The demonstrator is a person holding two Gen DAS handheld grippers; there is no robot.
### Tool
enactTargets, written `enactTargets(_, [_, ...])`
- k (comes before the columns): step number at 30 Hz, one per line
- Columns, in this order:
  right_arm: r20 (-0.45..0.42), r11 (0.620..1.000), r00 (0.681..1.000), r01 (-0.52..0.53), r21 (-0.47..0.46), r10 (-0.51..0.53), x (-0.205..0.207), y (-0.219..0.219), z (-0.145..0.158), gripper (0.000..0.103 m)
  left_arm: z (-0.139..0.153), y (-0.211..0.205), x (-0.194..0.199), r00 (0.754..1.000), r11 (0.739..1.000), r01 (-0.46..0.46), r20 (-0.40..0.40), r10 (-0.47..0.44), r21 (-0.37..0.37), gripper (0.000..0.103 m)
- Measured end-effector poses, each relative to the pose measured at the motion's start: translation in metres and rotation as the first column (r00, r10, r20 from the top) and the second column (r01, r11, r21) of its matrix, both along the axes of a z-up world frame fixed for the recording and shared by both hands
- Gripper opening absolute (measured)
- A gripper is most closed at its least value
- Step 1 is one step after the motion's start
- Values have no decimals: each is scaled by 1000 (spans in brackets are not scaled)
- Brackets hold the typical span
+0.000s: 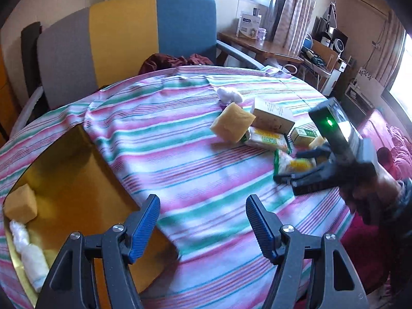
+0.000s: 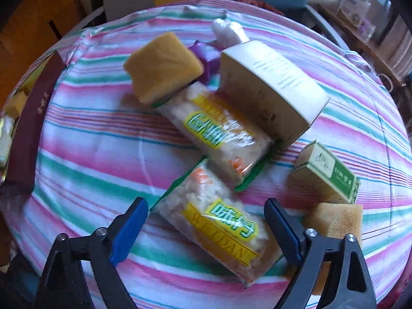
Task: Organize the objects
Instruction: 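Grasp a yellow sponge with the left tool while the right tool approaches the WEIDAN packet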
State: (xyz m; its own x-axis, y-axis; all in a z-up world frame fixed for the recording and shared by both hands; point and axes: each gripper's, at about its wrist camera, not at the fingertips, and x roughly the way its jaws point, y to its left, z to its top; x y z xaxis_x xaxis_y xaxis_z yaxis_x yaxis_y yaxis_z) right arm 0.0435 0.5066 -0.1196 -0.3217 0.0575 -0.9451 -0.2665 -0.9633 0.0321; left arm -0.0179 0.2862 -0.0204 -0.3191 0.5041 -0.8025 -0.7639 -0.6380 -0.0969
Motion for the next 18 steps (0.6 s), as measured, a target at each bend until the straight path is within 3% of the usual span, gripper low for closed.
enactTargets(3, [-8, 998, 999, -51, -40, 51, 2, -12, 2, 65, -1, 19, -9, 1000, 1000, 21, 0, -21, 4, 70])
enactTargets(8, [-8, 999, 1000, -22, -41, 22, 7, -6, 2, 64, -15, 57, -31, 998, 999, 34, 55, -34, -3, 70])
enactTargets(10, [-7, 999, 1000, -22, -44, 22, 9, -4, 2, 59, -23, 73, -39, 997, 999, 35, 74, -34, -10, 70])
enactTargets(12, [-1, 999, 1000, -29, -34, 29, 10, -5, 1, 54, -28, 91, -43, 996, 998, 64, 58, -62, -28, 70])
enactTargets(18, [1, 999, 999, -35, -35, 35, 15, -3, 0, 53, -44, 139, -52, 986, 982, 164, 15, -163, -93, 73])
